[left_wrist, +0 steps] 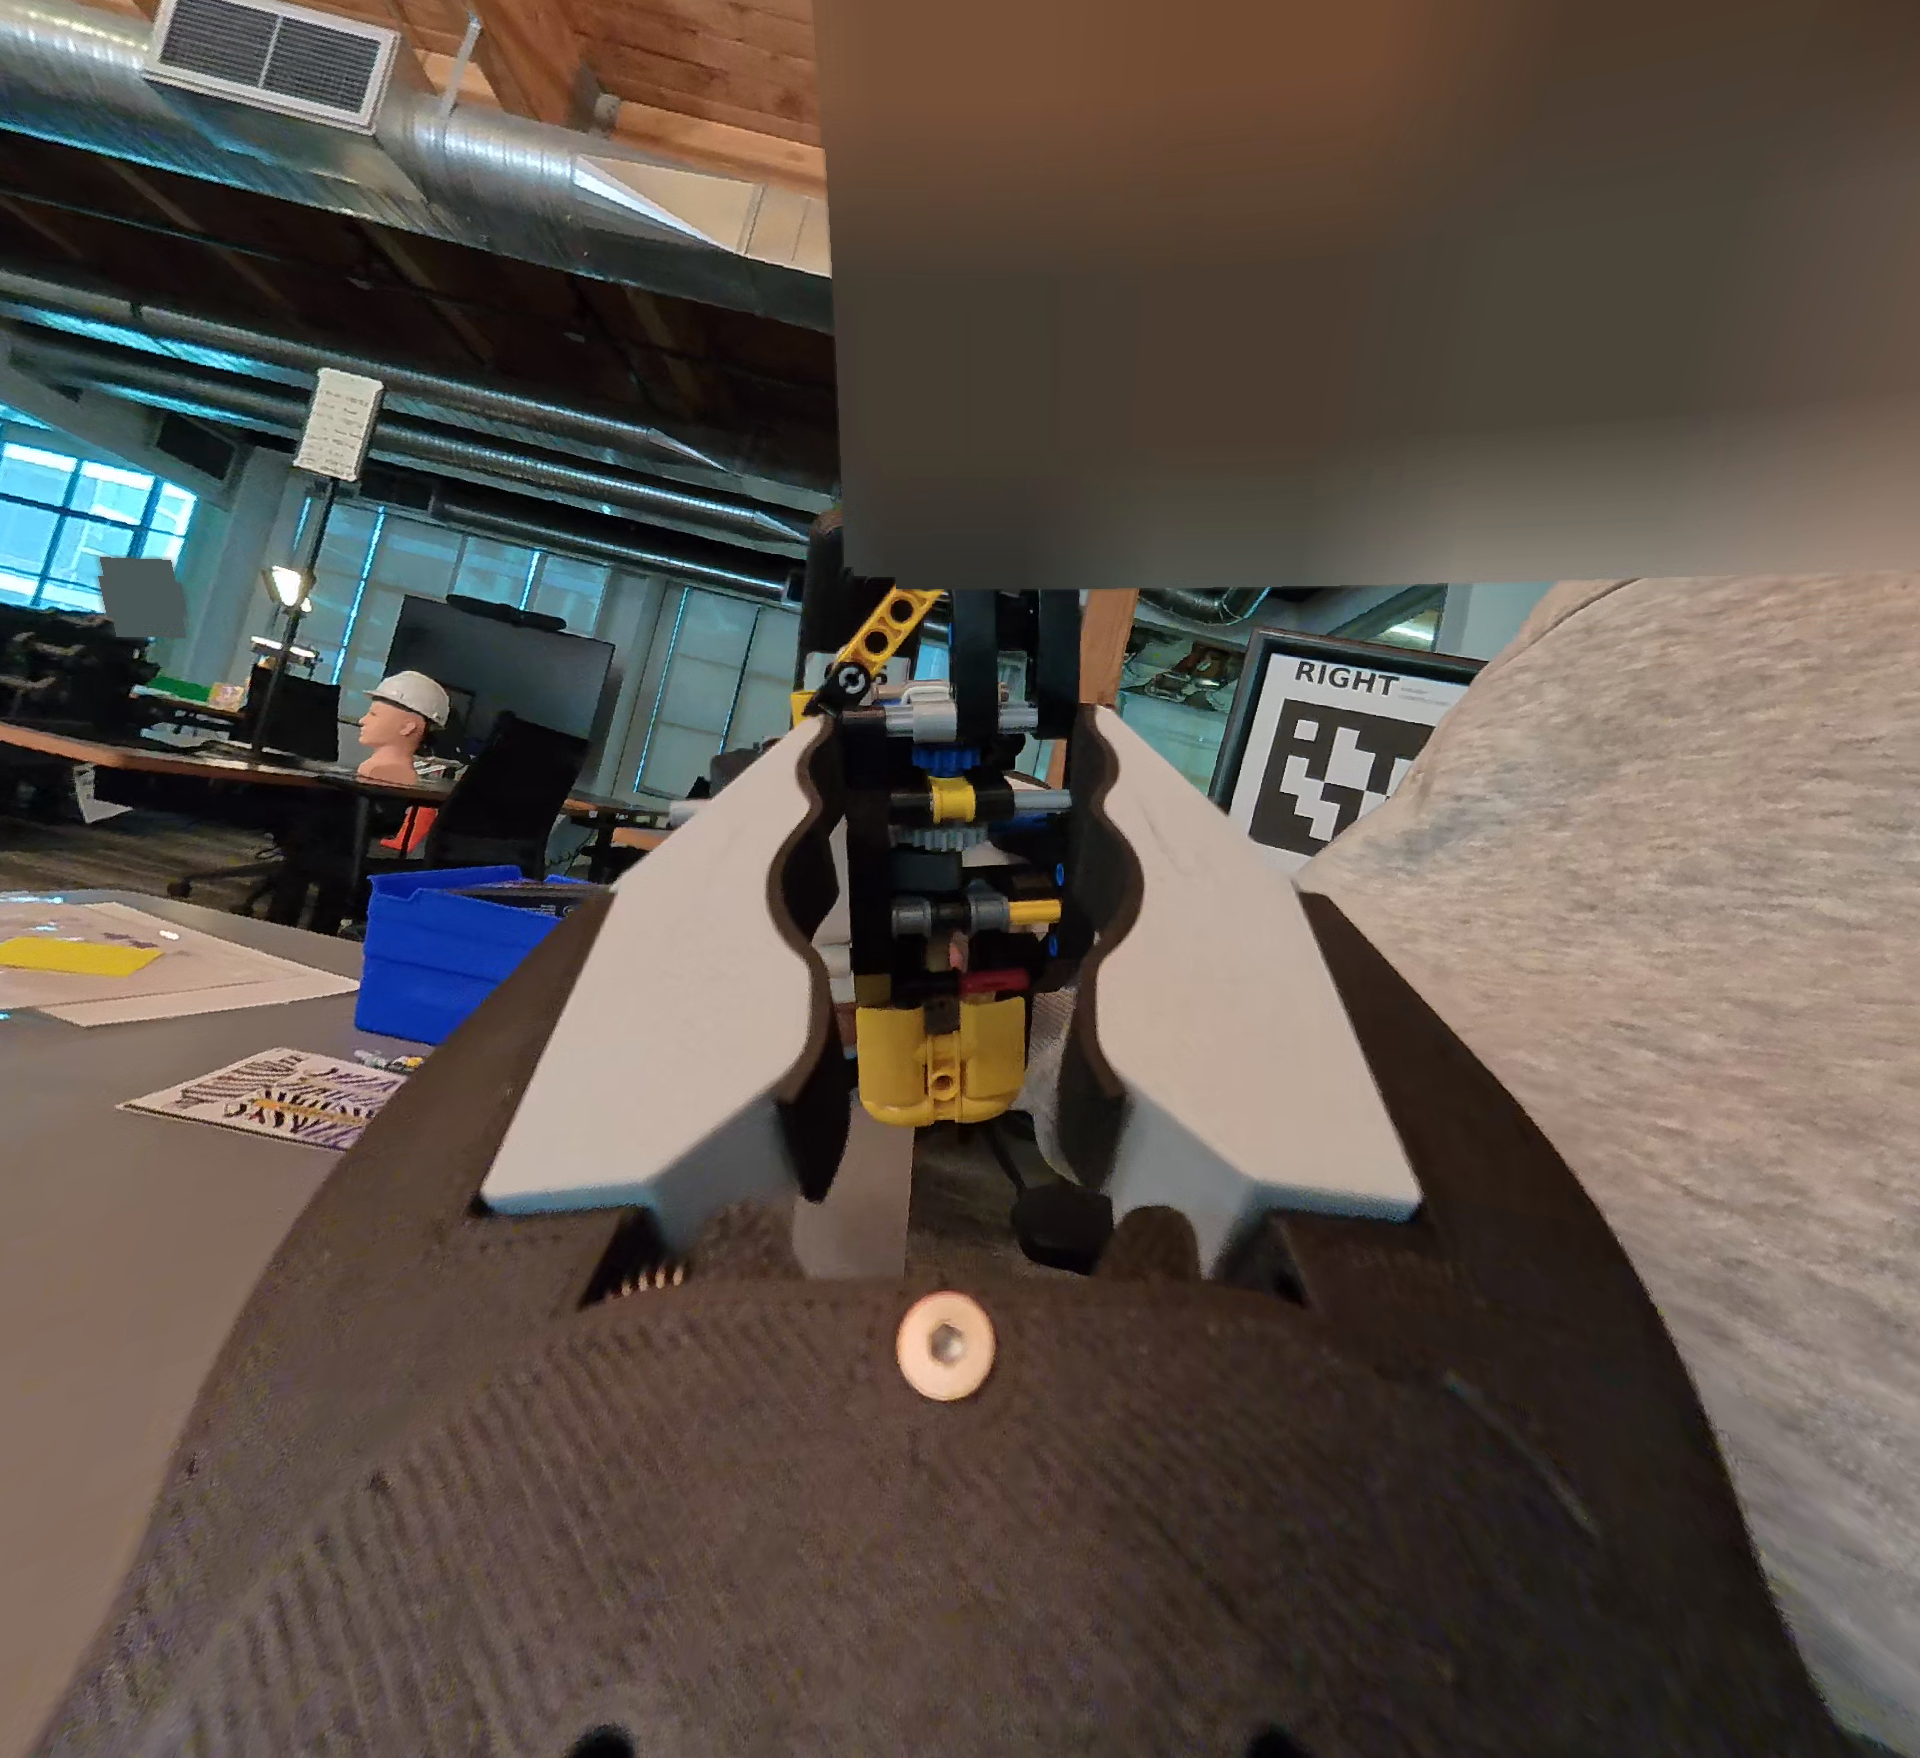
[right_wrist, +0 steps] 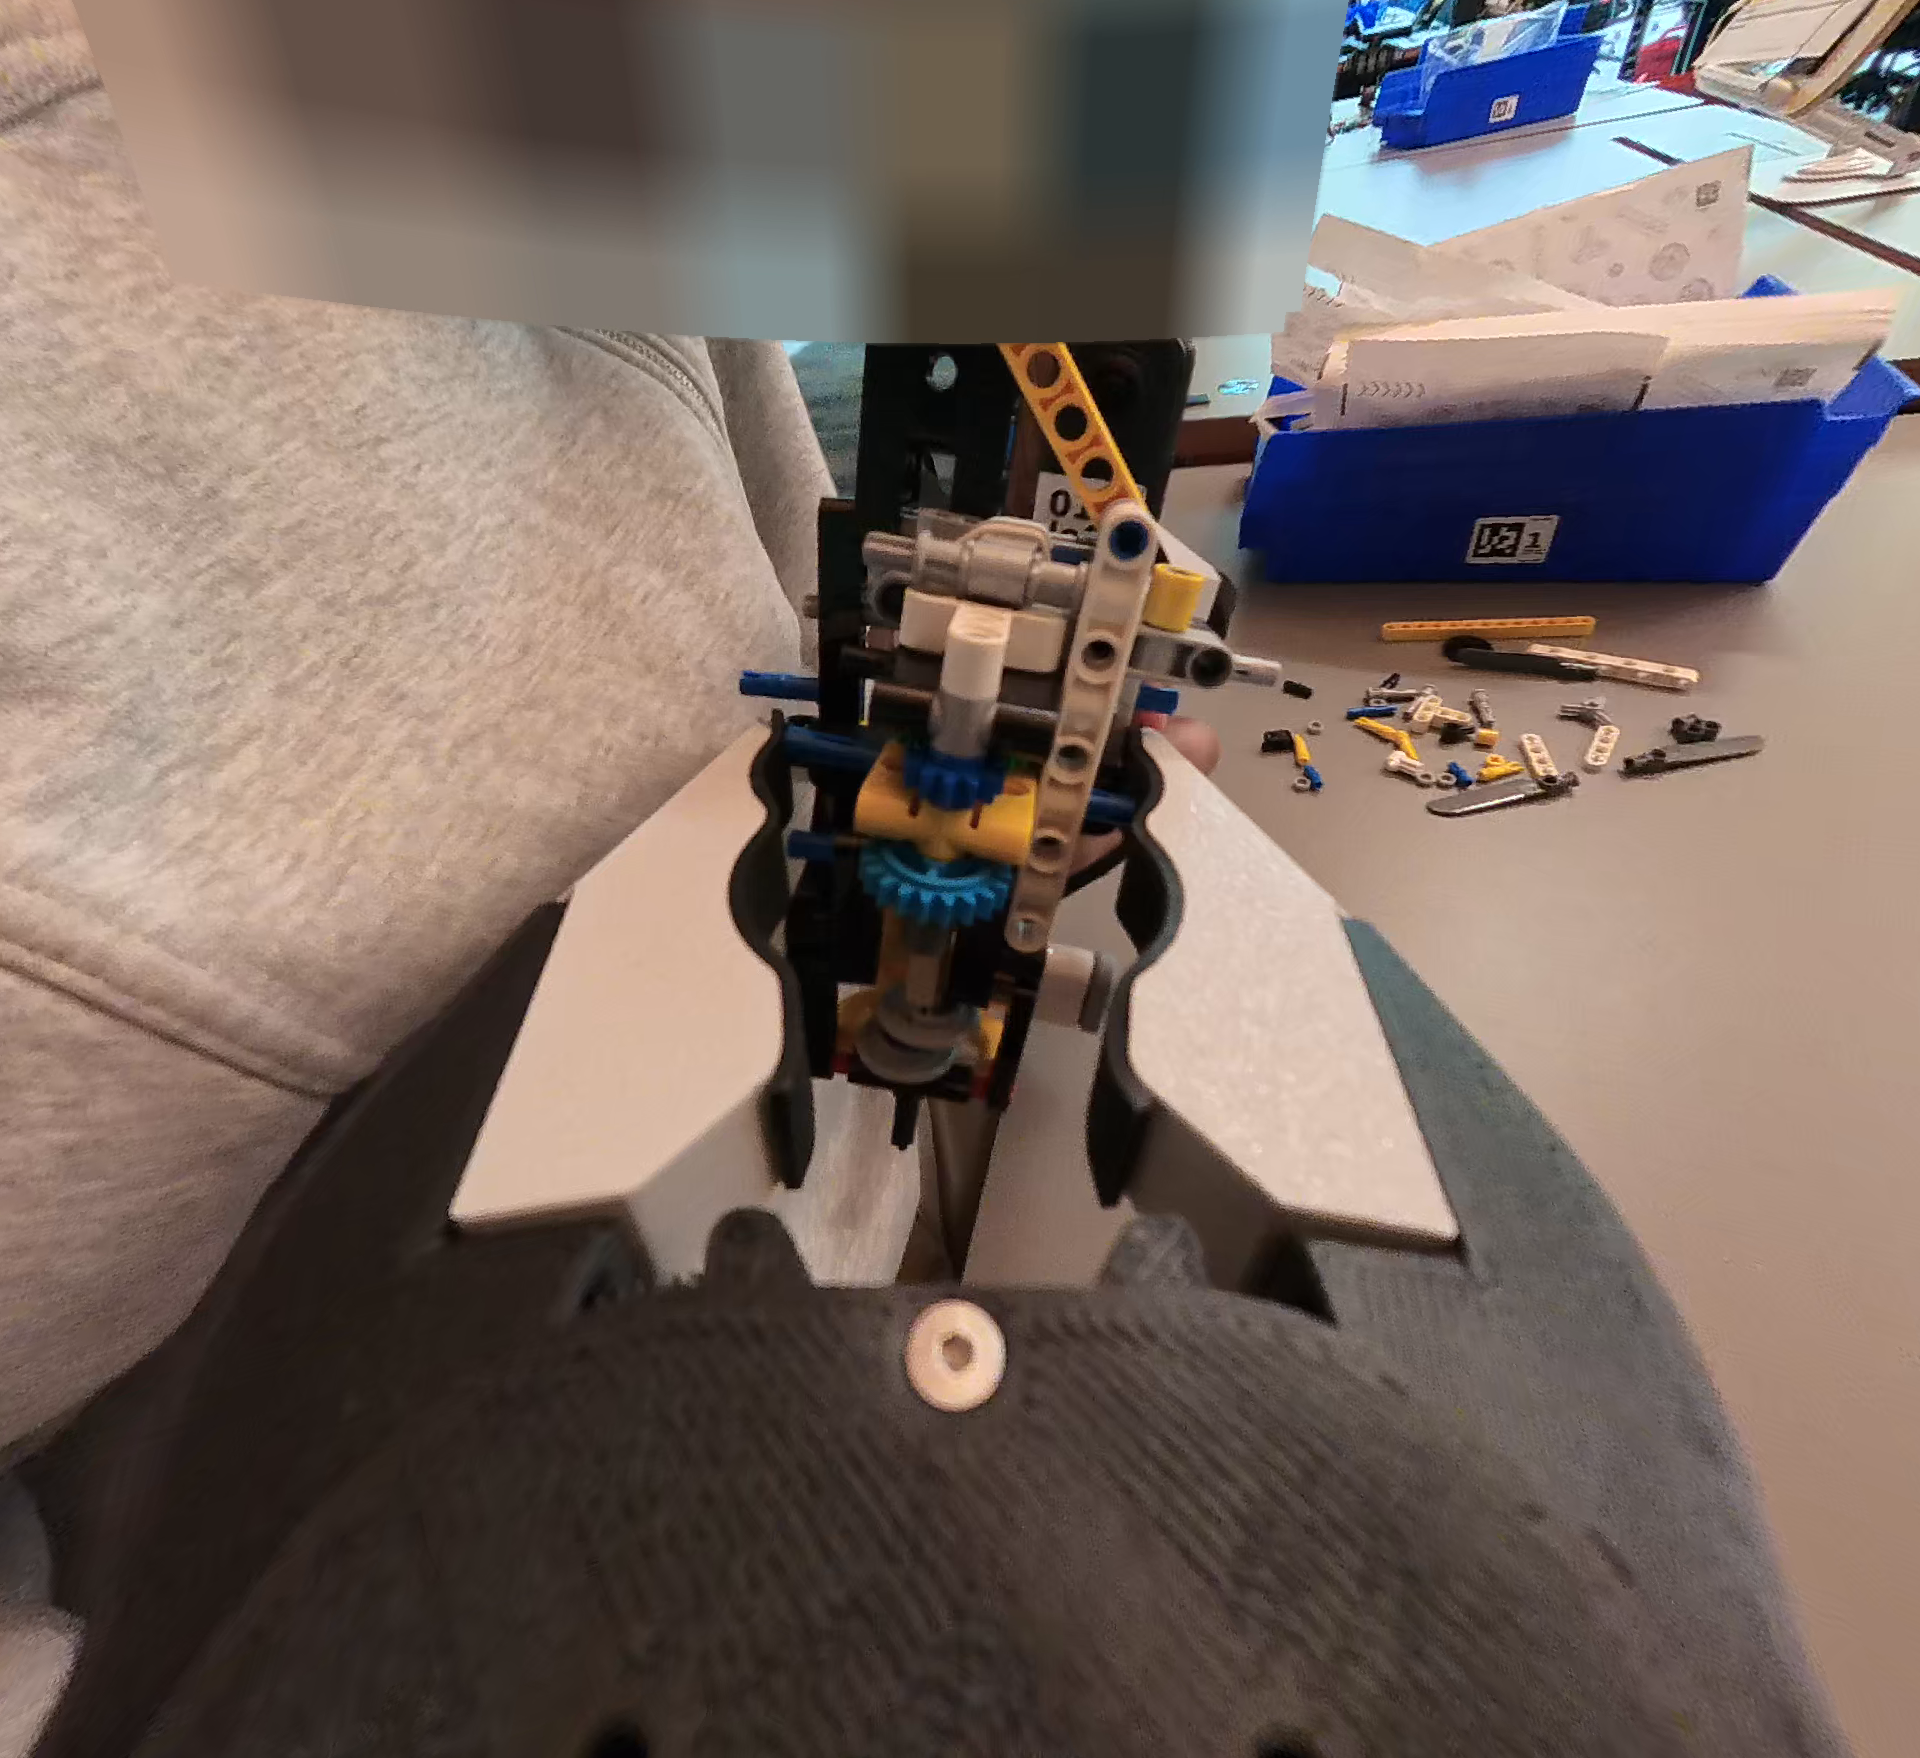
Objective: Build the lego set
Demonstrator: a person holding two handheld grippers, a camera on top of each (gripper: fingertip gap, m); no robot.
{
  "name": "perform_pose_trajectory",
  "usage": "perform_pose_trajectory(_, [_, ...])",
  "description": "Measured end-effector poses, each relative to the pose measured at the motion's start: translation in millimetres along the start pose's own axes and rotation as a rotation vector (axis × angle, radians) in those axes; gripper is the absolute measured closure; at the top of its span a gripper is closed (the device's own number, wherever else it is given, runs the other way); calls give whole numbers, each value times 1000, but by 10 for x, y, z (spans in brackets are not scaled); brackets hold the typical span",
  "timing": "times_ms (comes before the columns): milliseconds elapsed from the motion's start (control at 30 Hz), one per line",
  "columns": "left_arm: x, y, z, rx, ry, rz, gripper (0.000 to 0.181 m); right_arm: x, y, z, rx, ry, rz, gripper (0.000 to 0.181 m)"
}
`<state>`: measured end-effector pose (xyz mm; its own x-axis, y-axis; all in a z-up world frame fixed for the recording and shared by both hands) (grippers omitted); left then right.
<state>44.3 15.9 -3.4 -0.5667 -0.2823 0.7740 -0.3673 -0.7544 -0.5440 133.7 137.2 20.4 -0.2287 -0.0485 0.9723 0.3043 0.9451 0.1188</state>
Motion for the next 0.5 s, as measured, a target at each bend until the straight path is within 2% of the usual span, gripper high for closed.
perform_pose_trajectory(300, [-16,-2,15,-38,11,19,139,55,-19,-52,-34,-4,-56,119])
perform_pose_trajectory(500, [-25,45,-78,-73,82,19,138,114,-36,-10,-94,-96,-135,119])
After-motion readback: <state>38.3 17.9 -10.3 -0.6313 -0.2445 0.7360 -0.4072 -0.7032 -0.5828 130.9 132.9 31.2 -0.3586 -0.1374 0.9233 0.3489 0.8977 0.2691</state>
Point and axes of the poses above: each gripper's, where its closed fingertips meet, y back along the fingers, x out of its top, z = x × y across the jaws, the point moved 8 cm from there along y, back along the fingers, and after that the axes turned 10 degrees about x, right-handed, at the moved point
